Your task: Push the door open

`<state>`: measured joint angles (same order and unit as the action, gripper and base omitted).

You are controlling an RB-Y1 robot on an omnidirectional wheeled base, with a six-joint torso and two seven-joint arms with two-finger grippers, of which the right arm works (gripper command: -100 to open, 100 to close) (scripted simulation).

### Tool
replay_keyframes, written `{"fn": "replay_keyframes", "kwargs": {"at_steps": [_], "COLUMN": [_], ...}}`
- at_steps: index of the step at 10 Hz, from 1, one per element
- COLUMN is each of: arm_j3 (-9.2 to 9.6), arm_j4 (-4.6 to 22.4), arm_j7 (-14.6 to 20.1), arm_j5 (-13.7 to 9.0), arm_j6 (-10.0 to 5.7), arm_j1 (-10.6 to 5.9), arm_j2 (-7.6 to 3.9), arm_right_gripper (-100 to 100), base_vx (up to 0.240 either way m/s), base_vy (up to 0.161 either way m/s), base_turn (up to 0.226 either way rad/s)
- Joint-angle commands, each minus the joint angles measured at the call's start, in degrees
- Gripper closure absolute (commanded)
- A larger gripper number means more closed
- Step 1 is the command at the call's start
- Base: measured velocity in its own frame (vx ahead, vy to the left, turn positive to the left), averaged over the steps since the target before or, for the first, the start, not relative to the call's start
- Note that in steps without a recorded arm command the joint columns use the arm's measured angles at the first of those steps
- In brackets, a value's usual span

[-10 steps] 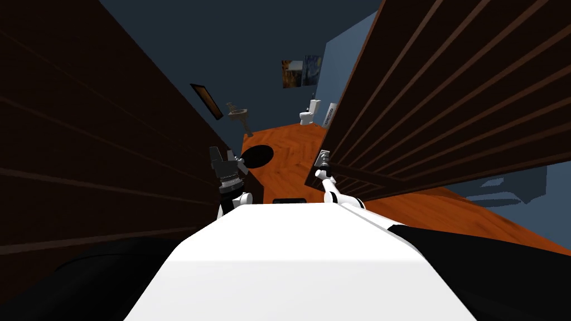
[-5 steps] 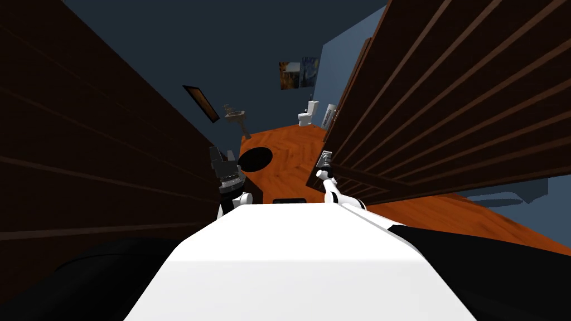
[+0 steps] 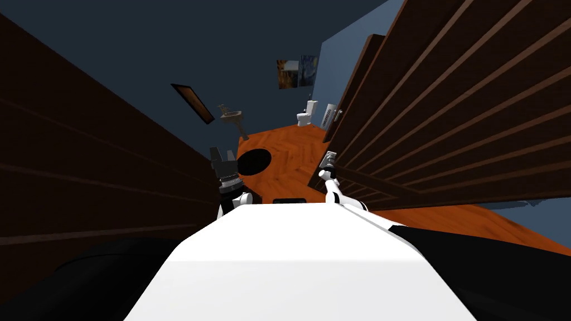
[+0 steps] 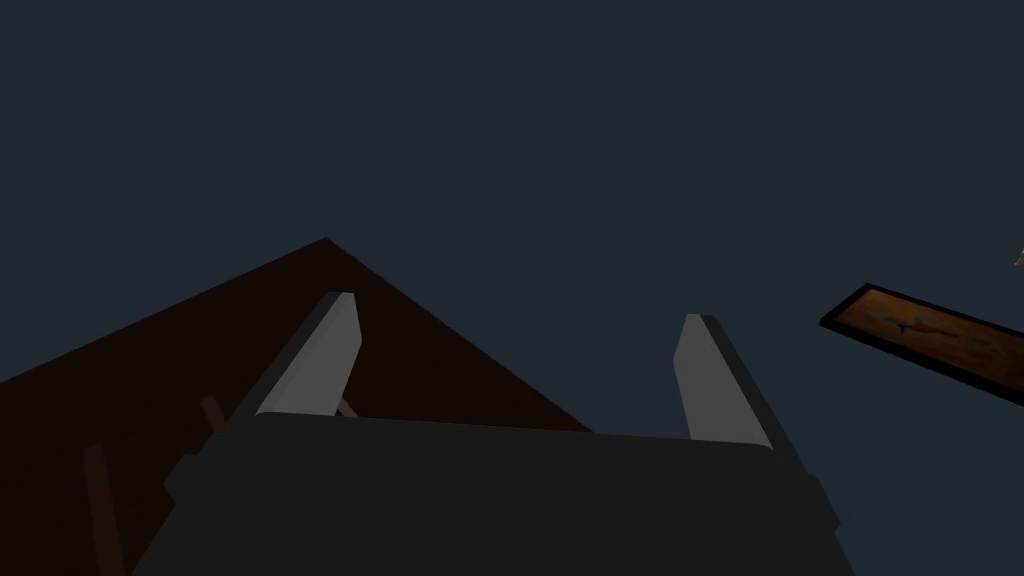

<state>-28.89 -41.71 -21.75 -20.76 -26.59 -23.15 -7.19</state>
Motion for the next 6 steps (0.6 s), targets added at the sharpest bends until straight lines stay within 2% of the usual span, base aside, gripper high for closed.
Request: {"fn": "replay_keyframes", "kwargs": {"at_steps": [1, 4, 5, 6], "arm_j3": [-1.08, -2.7, -2.44, -3.54], "arm_j4": [0.9, 0.9, 0.9, 0.7], "arm_j7": [-0.5, -1.3, -1.1, -1.7], "arm_j5": [-0.5, -1.1, -1.0, -1.5], "arm_j6": [-0.79, -0.97, -0.85, -1.06], "arm_j1": [-0.59, -0.43, -0.28, -0.19], "arm_j2": [-0.78, -1.19, -1.13, -1.47], "arm_right_gripper": [100, 100, 100, 100], "base_vx": [0.195, 0.186, 0.077, 0.131], "base_vy": [0.034, 0.035, 0.013, -0.013], "base_turn": [-0.054, -0.049, -0.032, -0.036]}}
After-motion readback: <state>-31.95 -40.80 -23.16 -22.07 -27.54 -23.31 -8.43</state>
